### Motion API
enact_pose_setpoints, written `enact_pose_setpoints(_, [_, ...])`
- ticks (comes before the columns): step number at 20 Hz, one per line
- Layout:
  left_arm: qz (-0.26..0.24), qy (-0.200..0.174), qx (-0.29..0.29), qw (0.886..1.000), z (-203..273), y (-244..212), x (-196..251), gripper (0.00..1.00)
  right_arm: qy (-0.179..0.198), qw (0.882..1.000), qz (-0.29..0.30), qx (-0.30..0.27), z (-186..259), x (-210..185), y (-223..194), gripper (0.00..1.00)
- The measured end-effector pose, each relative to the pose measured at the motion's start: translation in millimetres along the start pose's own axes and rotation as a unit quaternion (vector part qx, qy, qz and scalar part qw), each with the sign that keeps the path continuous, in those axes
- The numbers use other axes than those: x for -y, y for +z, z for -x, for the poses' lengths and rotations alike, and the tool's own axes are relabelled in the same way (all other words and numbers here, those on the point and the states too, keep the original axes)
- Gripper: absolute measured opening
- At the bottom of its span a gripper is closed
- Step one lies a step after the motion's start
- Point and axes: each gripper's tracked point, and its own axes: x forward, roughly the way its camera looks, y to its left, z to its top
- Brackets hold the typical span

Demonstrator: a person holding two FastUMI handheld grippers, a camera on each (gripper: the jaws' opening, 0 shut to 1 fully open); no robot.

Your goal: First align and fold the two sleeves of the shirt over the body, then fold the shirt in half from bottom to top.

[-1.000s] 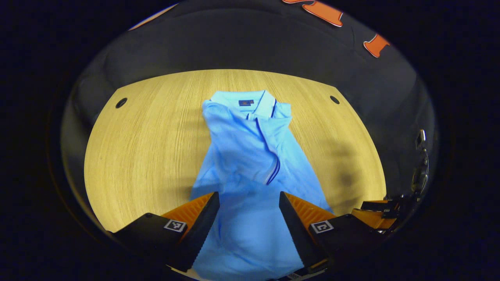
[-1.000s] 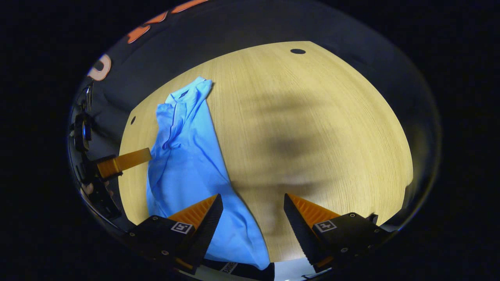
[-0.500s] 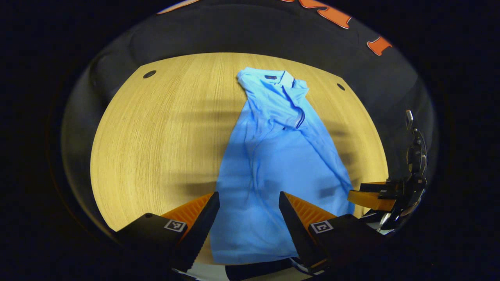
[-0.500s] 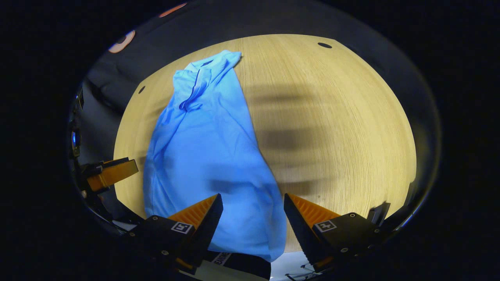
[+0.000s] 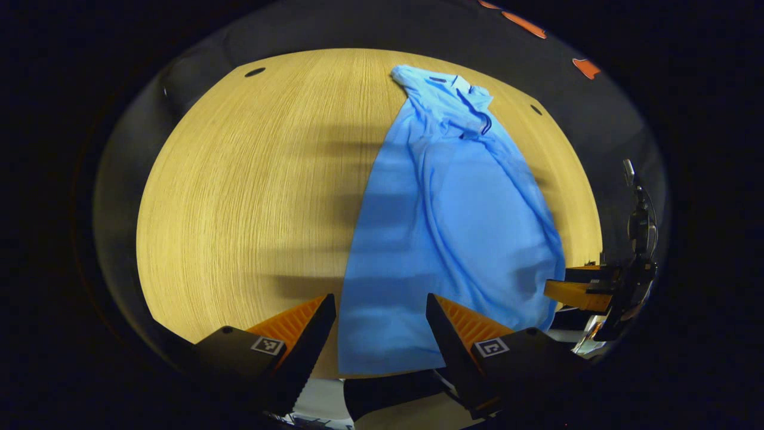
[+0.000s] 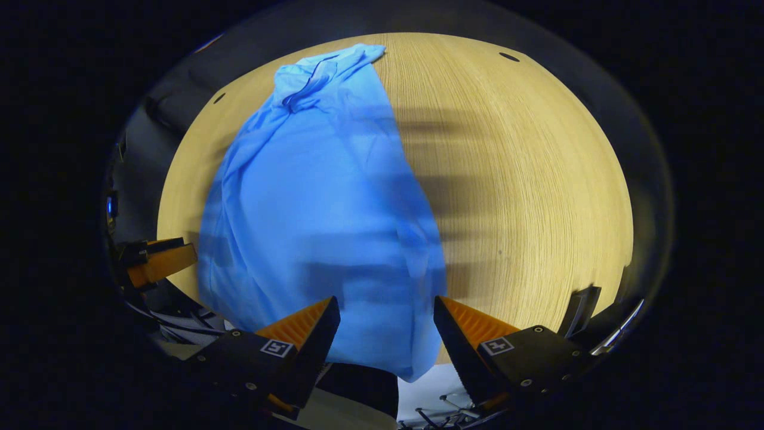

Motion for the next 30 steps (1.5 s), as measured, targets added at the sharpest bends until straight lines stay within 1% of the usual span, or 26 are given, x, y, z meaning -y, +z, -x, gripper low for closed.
enact_pose_setpoints(3, [0.002, 0.001, -0.017, 1.0, -1.1, -19.4, 1.6, 1.0, -0.014, 1.0, 0.021, -0.012, -0.6, 3.7, -16.2, 0.98])
enact_pose_setpoints(4, [0.0, 0.001, -0.021, 1.0, -1.9, -24.7, 2.6, 0.96, -0.017, 0.999, 0.024, -0.015, -1.9, 4.7, -20.3, 0.98])
enact_pose_setpoints(5, [-0.001, 0.002, -0.026, 1.0, -3.6, -29.3, 3.1, 1.0, -0.016, 0.999, 0.022, -0.02, -3.6, 3.4, -25.0, 0.98])
enact_pose_setpoints(7, [0.002, 0.001, -0.037, 0.999, -7.0, -37.7, 5.6, 1.0, -0.015, 0.999, 0.014, -0.027, -7.7, 2.3, -31.5, 0.98])
enact_pose_setpoints(10, [-0.002, 0.011, -0.048, 0.999, -14.2, -46.0, 4.6, 0.99, -0.021, 0.999, 0.014, -0.028, -11.9, 3.1, -34.0, 0.98])
enact_pose_setpoints(12, [-0.004, 0.016, -0.05, 0.999, -14.8, -45.7, 2.6, 1.0, -0.026, 0.999, 0.016, -0.027, -12.4, 3.7, -33.8, 0.98])
enact_pose_setpoints(14, [-0.009, 0.021, -0.049, 0.999, -17.0, -44.6, 4.1, 0.98, -0.035, 0.999, 0.018, -0.026, -13.0, 5.6, -34.1, 0.98])
enact_pose_setpoints(15, [-0.011, 0.026, -0.049, 0.998, -17.1, -44.7, 3.1, 1.0, -0.042, 0.999, 0.023, -0.024, -13.4, 6.2, -34.1, 0.98])
enact_pose_setpoints(16, [-0.014, 0.03, -0.05, 0.998, -17.5, -45.3, 2.8, 0.99, -0.048, 0.998, 0.028, -0.023, -13.6, 5.5, -34.6, 0.97])
enact_pose_setpoints(17, [-0.017, 0.036, -0.049, 0.998, -18.5, -44.4, 3.3, 0.96, -0.05, 0.998, 0.027, -0.021, -13.6, 5.4, -34.6, 0.97])
enact_pose_setpoints(19, [-0.021, 0.051, -0.048, 0.997, -19.4, -45.3, -0.5, 0.95, -0.051, 0.998, 0.012, -0.02, -14.0, 5.7, -35.5, 0.97])
enact_pose_setpoints(20, [-0.025, 0.068, -0.05, 0.996, -20.2, -45.7, -6.8, 0.93, -0.051, 0.998, 0.014, -0.019, -14.1, 5.3, -35.8, 0.97])
enact_pose_setpoints(21, [-0.025, 0.073, -0.048, 0.996, -19.8, -46.5, -7.4, 0.88, -0.05, 0.998, 0.017, -0.017, -13.7, 4.9, -35.2, 0.97])
enact_pose_setpoints(22, [-0.024, 0.073, -0.051, 0.996, -19.0, -46.6, -7.2, 0.75, -0.05, 0.998, 0.017, -0.016, -14.3, 4.5, -35.1, 0.97])
enact_pose_setpoints(24, [-0.027, 0.071, -0.053, 0.996, -21.1, -47.1, -7.1, 0.73, -0.05, 0.999, 0.013, -0.017, -13.7, 5.8, -37.1, 0.96])
enact_pose_setpoints(25, [-0.026, 0.069, -0.053, 0.996, -19.7, -45.5, -7.7, 0.72, -0.049, 0.999, 0.013, -0.017, -12.9, 5.9, -37.1, 0.87])
enact_pose_setpoints(26, [-0.023, 0.067, -0.055, 0.996, -19.2, -46.5, -6.3, 0.64, -0.047, 0.999, 0.013, -0.017, -12.9, 6.0, -37.9, 0.86])
enact_pose_setpoints(27, [-0.019, 0.063, -0.056, 0.996, -20.8, -47.2, -6.4, 0.58, -0.044, 0.999, 0.01, -0.016, -12.6, 6.8, -37.9, 0.71])
enact_pose_setpoints(28, [-0.011, 0.056, -0.059, 0.997, -20.9, -48.4, -4.4, 0.45, -0.043, 0.999, 0.004, -0.016, -11.8, 7.6, -37.9, 0.6])
enact_pose_setpoints(29, [0.003, 0.05, -0.06, 0.997, -19.9, -50.2, -2.4, 0.37, -0.04, 0.999, -0.002, -0.014, -12.9, 9.0, -39.1, 0.48])
enact_pose_setpoints(30, [0.009, 0.049, -0.063, 0.997, -21.7, -51.7, 0.2, 0.15, -0.031, 0.999, -0.01, -0.012, -12.8, 6.1, -38.3, 0.35])
